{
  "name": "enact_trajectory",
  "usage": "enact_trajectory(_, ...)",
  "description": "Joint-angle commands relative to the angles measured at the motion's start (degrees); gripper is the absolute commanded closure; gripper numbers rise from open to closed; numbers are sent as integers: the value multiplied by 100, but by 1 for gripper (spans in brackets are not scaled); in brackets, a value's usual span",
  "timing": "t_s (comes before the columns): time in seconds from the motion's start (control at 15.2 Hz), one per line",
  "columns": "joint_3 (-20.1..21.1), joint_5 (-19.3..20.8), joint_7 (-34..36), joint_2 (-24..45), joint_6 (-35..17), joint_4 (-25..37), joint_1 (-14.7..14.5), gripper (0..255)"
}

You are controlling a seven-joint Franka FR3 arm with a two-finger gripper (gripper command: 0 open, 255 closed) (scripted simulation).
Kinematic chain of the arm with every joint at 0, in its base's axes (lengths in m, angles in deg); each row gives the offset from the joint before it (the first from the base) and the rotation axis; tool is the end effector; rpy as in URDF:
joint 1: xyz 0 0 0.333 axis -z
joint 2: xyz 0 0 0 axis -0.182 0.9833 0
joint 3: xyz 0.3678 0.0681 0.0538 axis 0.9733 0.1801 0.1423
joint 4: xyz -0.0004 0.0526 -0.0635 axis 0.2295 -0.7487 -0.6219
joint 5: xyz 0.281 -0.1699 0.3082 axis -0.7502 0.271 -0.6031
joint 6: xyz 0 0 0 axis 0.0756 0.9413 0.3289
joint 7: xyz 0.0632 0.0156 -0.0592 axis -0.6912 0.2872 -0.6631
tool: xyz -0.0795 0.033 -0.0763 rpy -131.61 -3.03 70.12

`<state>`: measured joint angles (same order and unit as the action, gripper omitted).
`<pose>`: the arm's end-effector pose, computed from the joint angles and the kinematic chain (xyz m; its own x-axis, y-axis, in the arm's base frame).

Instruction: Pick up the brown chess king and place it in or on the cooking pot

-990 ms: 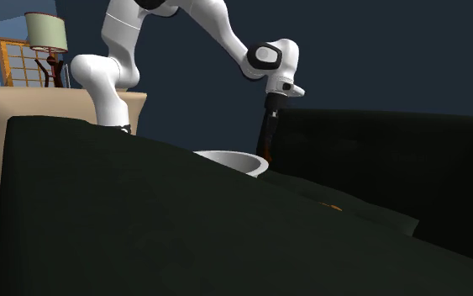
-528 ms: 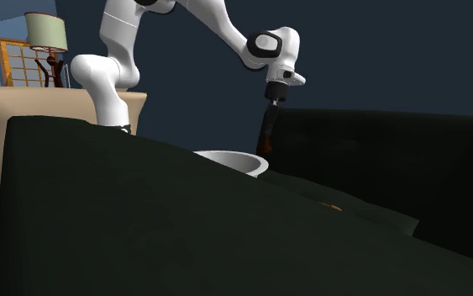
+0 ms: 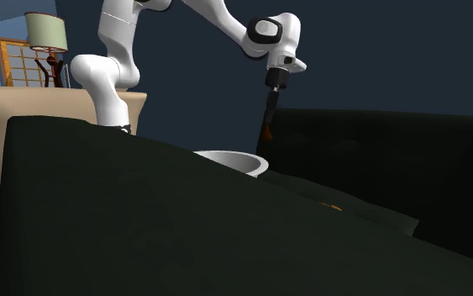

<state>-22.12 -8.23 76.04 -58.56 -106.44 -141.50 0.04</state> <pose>0.6370 0.2821 0.3411 0.8797 0.4335 -0.1955 0.4671 -0.8647 0.1845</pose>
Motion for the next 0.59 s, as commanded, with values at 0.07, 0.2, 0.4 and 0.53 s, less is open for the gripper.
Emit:
enact_trajectory(0.07, 21, -53, -56, -117, 178, 70, 9, 255)
enact_trajectory(0.2, 8, -91, -156, -317, 130, -148, 104, 255)
enact_trajectory(0.4, -62, -166, -442, -818, -121, -812, 371, 255)
enact_trajectory(0.53, -127, -212, -651, -1134, -271, -1214, 535, 255)
